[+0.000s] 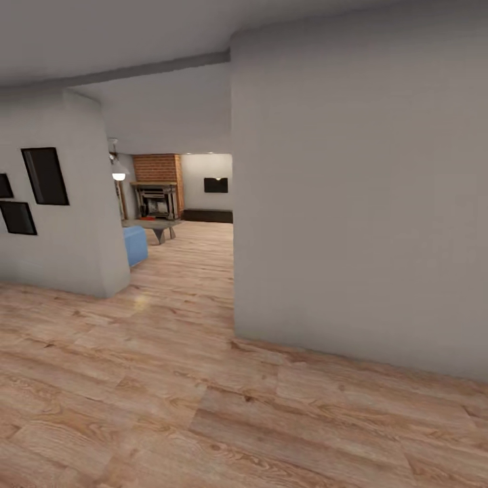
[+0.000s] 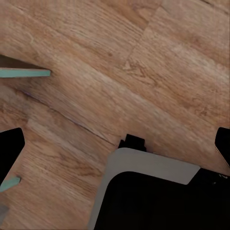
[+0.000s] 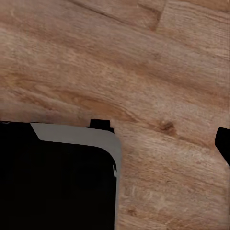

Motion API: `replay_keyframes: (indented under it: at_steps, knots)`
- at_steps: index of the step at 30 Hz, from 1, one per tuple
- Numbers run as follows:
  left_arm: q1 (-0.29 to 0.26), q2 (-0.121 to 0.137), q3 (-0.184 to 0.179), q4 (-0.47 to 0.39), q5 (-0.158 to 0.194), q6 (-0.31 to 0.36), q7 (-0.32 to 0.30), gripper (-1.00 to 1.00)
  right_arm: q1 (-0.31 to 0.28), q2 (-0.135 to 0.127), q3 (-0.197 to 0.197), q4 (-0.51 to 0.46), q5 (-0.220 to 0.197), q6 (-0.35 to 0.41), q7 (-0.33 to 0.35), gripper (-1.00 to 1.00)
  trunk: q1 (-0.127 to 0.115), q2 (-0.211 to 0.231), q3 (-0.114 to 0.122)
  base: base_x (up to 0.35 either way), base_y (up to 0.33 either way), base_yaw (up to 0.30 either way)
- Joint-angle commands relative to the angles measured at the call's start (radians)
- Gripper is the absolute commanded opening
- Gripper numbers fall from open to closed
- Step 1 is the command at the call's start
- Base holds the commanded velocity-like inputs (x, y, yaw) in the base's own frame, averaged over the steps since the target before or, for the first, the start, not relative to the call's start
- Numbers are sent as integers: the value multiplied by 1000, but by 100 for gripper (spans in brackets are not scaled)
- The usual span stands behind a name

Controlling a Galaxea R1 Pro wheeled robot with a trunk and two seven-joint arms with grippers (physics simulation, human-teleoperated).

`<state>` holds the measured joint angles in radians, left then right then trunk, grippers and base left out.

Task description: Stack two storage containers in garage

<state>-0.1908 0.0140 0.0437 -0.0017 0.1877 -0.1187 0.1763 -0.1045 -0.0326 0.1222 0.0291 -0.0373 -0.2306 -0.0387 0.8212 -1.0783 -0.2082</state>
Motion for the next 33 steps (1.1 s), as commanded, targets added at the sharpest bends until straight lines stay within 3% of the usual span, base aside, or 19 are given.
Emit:
replay_keyframes:
  at_steps: [1,33]
  knots:
    - [-1,0,4,1,4,-4,0,100,-1,0,8,3,-4,-6,-3,100,1,-1,-1,322,0,269]
    - [-1,0,4,1,4,-4,0,100,-1,0,8,3,-4,-7,-3,100,1,-1,-1,322,0,269]
